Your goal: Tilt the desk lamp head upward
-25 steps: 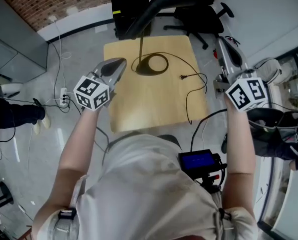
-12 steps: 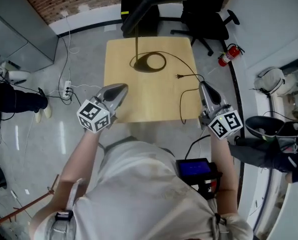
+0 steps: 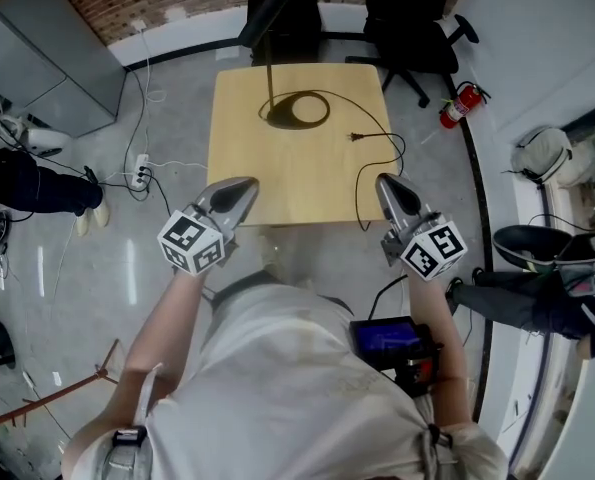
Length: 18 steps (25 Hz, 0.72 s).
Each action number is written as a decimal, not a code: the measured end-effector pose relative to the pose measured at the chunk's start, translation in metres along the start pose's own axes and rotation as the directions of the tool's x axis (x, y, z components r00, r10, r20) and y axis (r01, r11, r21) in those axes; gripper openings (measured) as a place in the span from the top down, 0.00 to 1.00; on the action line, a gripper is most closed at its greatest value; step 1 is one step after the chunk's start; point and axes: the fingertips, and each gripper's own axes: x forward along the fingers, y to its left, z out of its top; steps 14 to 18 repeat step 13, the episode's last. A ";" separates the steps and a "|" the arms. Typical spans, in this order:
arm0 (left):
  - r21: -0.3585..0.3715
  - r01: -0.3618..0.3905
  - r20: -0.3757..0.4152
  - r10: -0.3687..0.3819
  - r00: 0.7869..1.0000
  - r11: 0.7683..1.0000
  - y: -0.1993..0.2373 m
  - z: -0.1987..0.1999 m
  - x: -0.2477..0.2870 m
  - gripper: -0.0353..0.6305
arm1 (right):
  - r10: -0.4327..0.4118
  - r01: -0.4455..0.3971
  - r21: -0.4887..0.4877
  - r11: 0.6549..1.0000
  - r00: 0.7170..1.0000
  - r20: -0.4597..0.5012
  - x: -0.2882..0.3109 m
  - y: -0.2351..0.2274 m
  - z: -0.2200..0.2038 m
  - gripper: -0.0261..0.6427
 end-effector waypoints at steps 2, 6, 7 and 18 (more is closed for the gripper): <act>0.001 -0.003 0.000 0.003 1.000 1.000 -0.005 -0.002 -0.002 0.95 | 0.003 -0.003 0.001 1.000 1.000 0.005 -0.004 0.003 -0.001 0.94; 0.000 -0.011 0.000 0.011 1.000 1.000 -0.013 -0.007 0.000 0.94 | 0.011 -0.011 0.001 1.000 1.000 0.014 -0.012 0.003 -0.003 0.94; 0.000 -0.011 -0.001 0.011 1.000 1.000 -0.014 -0.007 0.000 0.94 | 0.010 -0.010 0.001 1.000 1.000 0.015 -0.014 0.005 -0.003 0.94; 0.000 0.016 -0.008 -0.016 1.000 1.000 -0.026 -0.012 -0.011 0.94 | -0.012 0.011 0.006 1.000 1.000 0.016 -0.023 0.020 -0.006 0.94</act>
